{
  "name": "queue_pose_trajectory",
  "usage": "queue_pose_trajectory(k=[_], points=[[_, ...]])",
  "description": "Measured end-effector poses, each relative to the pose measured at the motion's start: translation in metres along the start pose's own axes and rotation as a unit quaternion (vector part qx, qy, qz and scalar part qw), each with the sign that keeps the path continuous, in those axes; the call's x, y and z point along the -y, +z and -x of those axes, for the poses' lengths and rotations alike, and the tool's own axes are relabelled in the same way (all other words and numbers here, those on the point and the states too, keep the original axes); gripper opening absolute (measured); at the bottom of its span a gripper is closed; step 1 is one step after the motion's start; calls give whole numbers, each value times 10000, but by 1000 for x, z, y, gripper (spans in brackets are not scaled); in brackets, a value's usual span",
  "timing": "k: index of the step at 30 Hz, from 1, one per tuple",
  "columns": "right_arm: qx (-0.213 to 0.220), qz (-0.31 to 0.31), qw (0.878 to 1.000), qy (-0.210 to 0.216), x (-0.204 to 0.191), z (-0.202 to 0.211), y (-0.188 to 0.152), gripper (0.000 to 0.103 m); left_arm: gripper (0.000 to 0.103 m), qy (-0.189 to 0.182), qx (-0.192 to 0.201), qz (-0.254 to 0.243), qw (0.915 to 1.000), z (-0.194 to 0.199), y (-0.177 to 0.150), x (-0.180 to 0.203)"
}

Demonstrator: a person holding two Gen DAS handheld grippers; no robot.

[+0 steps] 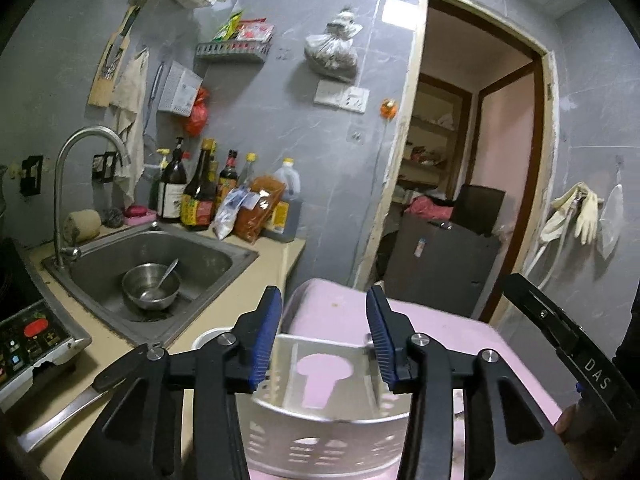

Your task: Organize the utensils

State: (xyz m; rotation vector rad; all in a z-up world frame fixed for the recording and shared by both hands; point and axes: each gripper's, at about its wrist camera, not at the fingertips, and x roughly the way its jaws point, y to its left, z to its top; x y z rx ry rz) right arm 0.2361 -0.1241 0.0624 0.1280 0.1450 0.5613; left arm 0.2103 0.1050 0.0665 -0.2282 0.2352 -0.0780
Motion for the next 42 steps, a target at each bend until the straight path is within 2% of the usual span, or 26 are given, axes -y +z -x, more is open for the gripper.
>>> queue_pose_trajectory(k=[3, 9, 12, 13, 14, 15, 17, 18, 21, 24, 28, 36, 42], points=[[137, 175, 9997, -141, 8, 15, 7, 24, 42, -136, 71, -78, 9999, 4, 5, 14], [355, 461, 9973, -458, 31, 52, 20, 40, 52, -485, 84, -181, 9986, 5, 5, 49], [408, 540, 9960, -578, 45, 70, 25, 55, 60, -604, 15, -255, 9978, 2, 3, 66], [415, 562, 9957, -601, 47, 73, 26, 65, 63, -662, -11, -275, 9974, 2, 2, 72], [422, 606, 9952, -638, 52, 79, 27, 75, 71, -694, -31, -291, 9972, 1, 0, 77], [441, 660, 9944, -702, 56, 85, 28, 77, 79, -727, -37, -300, 9969, 1, -1, 81], [481, 729, 9929, -804, 61, 94, 29, 84, 88, -778, -13, -317, 9965, 1, -5, 91], [495, 738, 9924, -855, 66, 100, 29, 86, 92, -795, -8, -339, 9963, 1, -7, 96], [563, 687, 9911, -988, 78, 111, 27, 103, 99, -919, -27, -421, 9949, 1, -13, 107], [616, 734, 9883, -1186, 88, 119, 23, 103, 101, -998, -60, -478, 9938, -1, -21, 114], [466, 834, 9854, -1408, 104, 124, 16, 103, 101, -1028, -281, -574, 9926, -7, -33, 123], [-171, 1003, 9792, -1757, 130, 121, 0, 103, 101, -1086, -937, -847, 9860, -27, -69, 136], [-622, 986, 9786, -1698, 142, 115, -17, 103, 101, -1113, -1362, -947, 9798, -36, -90, 145]])
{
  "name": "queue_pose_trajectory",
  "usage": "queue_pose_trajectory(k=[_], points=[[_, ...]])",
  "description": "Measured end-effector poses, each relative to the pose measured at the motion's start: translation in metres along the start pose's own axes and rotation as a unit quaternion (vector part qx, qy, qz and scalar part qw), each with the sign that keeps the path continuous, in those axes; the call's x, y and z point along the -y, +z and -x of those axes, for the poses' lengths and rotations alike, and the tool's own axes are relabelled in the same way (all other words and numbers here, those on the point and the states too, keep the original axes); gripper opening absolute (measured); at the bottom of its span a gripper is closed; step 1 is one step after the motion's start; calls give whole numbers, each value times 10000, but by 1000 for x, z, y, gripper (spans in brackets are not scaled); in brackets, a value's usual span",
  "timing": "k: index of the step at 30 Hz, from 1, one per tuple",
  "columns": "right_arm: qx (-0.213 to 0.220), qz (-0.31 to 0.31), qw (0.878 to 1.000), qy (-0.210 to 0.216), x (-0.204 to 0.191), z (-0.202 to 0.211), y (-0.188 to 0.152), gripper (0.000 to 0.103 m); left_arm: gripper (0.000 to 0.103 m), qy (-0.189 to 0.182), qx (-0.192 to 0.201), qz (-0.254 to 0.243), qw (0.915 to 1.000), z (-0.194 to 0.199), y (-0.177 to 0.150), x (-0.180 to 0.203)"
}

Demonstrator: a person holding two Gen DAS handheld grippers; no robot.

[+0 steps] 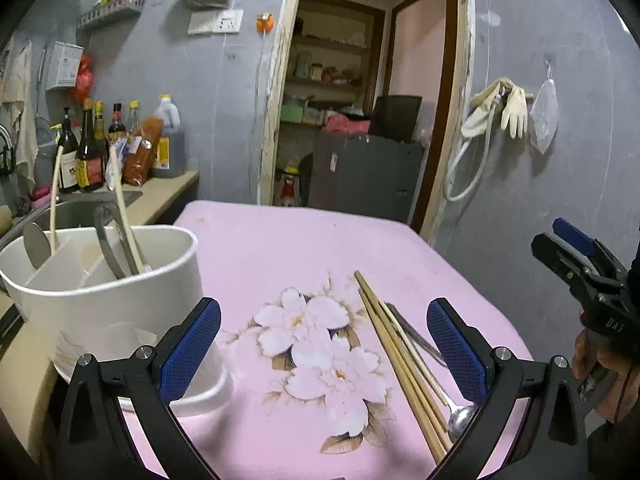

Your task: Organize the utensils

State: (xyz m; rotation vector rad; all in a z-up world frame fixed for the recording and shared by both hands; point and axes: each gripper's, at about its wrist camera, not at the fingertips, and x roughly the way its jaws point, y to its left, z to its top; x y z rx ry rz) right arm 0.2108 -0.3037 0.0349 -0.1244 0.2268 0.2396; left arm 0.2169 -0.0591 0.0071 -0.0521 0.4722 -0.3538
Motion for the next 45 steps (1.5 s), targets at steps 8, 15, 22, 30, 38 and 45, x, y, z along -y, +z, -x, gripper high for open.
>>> queue_pose_trajectory(k=[8, 15, 22, 30, 38, 45], points=[[-785, -170, 9961, 359, 12, -20, -15, 99, 101, -71, -597, -645, 9961, -21, -9, 24], [-1621, -376, 9833, 734, 22, -41, -29, 60, 66, -208, -1304, -924, 9869, -53, -21, 34], [-2254, -541, 9644, 1271, 22, -51, -44, 42, 39, -742, -2014, -607, 9748, -84, -31, 32], [-2655, -552, 9479, 1671, 12, -61, -52, 40, 19, -989, -2473, -134, 9638, -108, -30, 27], [-2889, -349, 9417, 1687, 2, -64, -58, 40, 10, -783, -2597, -160, 9624, -121, -24, 34], [-3084, 9, 9387, 1537, -12, -69, -61, 33, 6, -535, -2590, -7, 9644, -120, -21, 32]])
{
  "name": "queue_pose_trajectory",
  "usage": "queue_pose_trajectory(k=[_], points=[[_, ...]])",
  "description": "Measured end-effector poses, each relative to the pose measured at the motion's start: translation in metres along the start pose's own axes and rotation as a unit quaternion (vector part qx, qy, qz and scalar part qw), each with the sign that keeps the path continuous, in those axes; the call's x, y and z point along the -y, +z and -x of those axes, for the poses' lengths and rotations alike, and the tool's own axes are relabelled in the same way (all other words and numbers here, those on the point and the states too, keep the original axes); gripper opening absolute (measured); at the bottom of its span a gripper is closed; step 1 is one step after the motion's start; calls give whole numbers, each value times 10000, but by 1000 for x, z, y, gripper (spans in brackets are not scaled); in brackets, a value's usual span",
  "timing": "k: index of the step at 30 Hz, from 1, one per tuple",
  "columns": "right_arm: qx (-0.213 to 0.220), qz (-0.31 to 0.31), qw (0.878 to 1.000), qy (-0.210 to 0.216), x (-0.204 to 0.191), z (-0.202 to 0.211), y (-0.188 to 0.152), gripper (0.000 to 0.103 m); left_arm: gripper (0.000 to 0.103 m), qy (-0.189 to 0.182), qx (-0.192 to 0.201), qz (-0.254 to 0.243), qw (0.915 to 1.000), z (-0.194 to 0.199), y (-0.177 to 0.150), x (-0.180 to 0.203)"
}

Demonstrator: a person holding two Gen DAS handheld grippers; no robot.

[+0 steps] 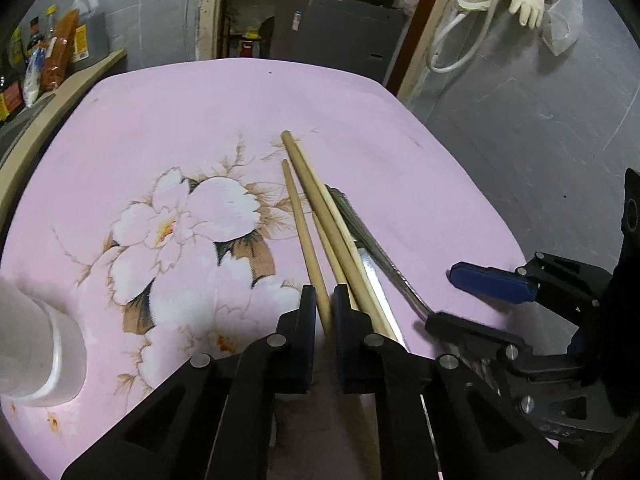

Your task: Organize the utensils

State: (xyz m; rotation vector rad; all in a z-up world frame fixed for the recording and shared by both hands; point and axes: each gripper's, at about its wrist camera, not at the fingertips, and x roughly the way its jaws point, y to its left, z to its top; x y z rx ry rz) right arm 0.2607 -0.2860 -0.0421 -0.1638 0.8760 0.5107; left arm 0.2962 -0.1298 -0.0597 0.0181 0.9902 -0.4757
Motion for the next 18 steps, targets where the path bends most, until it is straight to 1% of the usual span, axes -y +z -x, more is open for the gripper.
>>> queue_pose_trajectory(k=[5, 6, 12, 15, 18], points=[[-97, 49, 9997, -212, 0, -7, 7, 22, 5, 164, -26, 38, 9999, 10, -8, -4], [-118, 52, 9996, -233, 0, -9, 9, 21, 5, 173, -45, 36, 9998, 13, -11, -6], [-360, -112, 9990, -230, 6, -25, 24, 21, 6, 155, -130, -66, 9998, 18, -16, -2], [-526, 27, 9979, -387, 3, -34, 33, 22, 8, 97, -218, -25, 9997, 14, -15, -3], [-627, 191, 9967, -473, -4, -36, 34, 28, 9, 81, -264, -40, 9996, 12, -15, -1]])
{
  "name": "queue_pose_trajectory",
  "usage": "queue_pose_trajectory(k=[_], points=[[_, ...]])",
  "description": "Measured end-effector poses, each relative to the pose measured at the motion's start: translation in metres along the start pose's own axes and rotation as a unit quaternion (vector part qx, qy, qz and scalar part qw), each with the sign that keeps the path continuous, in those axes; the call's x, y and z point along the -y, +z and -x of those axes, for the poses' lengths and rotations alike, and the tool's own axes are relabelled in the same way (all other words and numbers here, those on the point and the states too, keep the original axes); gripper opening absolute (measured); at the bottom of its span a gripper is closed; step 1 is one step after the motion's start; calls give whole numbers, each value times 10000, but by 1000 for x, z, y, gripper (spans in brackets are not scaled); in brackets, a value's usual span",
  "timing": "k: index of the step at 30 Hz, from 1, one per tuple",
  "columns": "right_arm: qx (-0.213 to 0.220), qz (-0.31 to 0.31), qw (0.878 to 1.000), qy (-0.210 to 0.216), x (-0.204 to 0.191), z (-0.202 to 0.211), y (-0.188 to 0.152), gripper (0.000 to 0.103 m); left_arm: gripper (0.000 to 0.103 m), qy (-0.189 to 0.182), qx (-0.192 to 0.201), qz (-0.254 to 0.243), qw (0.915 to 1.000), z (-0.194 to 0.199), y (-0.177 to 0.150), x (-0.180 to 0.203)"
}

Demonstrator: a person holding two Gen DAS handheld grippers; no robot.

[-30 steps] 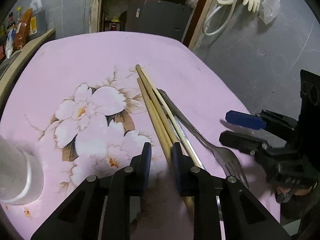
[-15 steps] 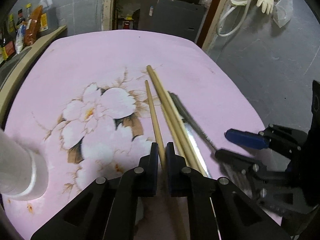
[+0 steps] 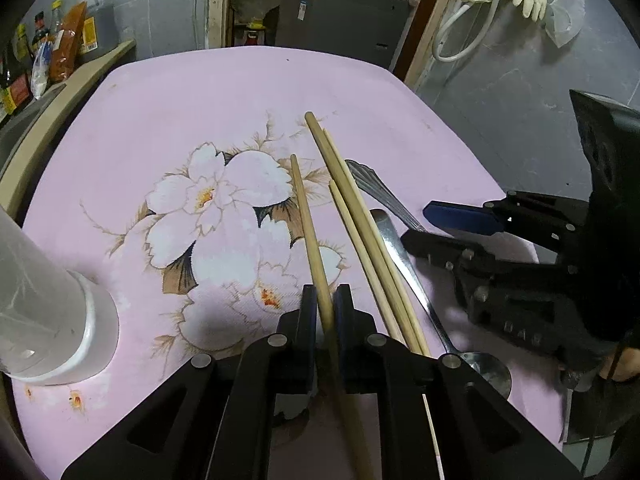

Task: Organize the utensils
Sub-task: 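Close the right gripper on the silver fork beside the chopsticks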

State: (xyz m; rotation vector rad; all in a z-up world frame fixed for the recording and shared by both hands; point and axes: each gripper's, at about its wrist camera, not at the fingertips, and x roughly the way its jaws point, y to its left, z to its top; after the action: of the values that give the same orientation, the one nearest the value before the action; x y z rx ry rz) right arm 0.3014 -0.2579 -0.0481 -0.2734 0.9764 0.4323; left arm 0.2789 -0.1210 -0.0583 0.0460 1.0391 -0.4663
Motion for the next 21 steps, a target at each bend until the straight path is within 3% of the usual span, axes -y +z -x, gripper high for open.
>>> queue_pose_trajectory(k=[4, 9, 13, 17, 21], points=[[-75, 203, 9997, -66, -6, 1, -3, 34, 9, 48, -92, -122, 9999, -4, 5, 4], [-207, 230, 9994, -147, -2, -5, 3, 22, 9, -85, -200, 23, 9998, -9, 13, 0], [-415, 157, 9989, -131, -2, -8, 10, 21, 7, -150, -365, 175, 9991, -11, 19, -6], [-831, 339, 9955, -318, -11, -10, 16, 20, 5, -264, -585, 648, 9958, -8, 24, -12], [-875, 287, 9950, -385, -10, -6, 15, 11, 4, -243, -437, 688, 9964, 3, 19, -11]])
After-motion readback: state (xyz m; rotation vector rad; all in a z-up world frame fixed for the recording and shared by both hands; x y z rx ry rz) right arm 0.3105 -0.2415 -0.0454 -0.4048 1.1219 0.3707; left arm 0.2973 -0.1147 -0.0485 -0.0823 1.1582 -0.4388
